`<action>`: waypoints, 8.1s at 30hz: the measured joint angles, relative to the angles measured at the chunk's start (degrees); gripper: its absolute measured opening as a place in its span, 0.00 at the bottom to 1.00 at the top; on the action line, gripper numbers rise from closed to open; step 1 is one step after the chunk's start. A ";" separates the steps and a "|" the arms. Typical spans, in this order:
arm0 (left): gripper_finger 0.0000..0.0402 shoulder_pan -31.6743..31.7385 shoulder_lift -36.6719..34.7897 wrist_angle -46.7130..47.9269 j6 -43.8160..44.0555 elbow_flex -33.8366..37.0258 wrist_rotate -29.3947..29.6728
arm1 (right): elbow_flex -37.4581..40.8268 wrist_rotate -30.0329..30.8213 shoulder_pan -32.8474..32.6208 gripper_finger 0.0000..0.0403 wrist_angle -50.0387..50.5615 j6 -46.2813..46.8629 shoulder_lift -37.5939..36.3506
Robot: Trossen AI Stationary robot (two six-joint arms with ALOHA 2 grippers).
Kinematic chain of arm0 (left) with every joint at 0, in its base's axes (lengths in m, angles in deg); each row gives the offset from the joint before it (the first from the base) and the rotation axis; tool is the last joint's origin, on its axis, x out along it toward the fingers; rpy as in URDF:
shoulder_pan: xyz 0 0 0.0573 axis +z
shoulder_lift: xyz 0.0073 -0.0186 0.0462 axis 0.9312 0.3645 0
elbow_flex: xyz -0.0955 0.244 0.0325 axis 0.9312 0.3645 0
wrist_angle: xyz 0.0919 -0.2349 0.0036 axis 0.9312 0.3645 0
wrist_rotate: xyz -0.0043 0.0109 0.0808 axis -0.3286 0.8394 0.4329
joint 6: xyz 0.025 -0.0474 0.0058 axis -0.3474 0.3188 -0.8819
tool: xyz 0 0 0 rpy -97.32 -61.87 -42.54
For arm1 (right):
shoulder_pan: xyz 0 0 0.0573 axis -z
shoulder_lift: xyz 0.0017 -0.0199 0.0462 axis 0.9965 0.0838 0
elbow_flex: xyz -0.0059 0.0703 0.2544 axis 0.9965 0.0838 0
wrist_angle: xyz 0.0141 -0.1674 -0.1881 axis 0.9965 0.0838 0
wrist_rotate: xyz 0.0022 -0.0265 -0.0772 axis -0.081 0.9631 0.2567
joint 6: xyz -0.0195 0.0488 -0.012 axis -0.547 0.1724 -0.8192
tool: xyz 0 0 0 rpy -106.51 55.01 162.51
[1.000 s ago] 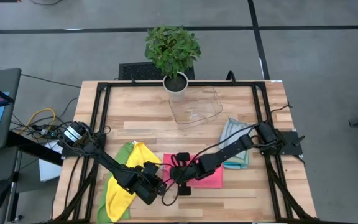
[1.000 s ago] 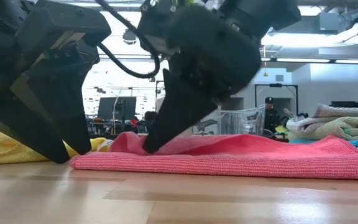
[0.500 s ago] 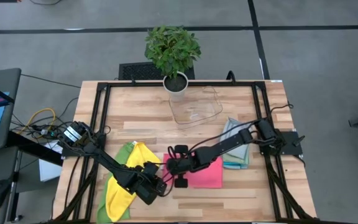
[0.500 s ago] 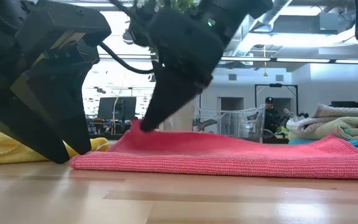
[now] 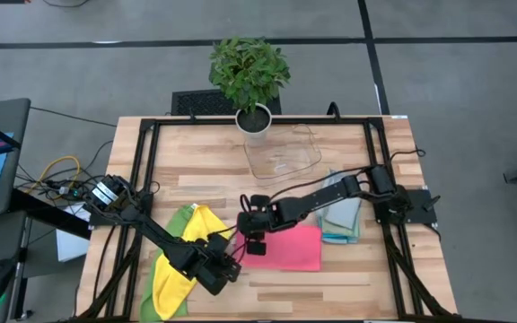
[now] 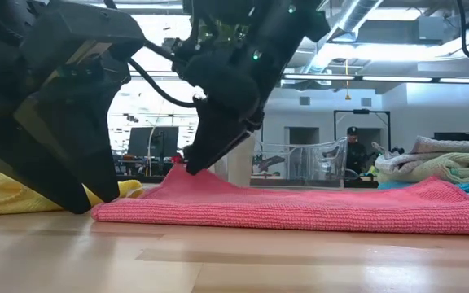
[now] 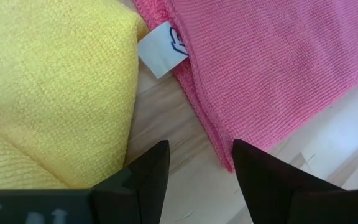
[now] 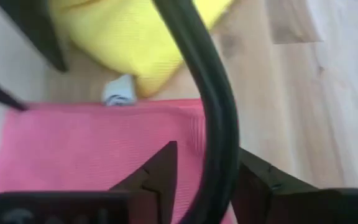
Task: Fold microfiber towels
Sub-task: Fold the pink microfiber cloth
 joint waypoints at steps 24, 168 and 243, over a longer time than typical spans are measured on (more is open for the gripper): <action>0.43 0.43 -9.06 -0.06 -4.66 0.11 1.41 | 26.14 -5.11 -10.05 0.40 7.77 15.19 -39.18; 0.43 4.75 -7.09 -25.95 -24.89 -0.02 8.38 | 14.06 9.90 -19.29 0.36 -2.90 4.10 -21.88; 0.43 2.35 11.90 3.29 -13.11 -19.37 -1.79 | 28.44 5.84 -23.98 0.29 -42.30 12.02 -3.72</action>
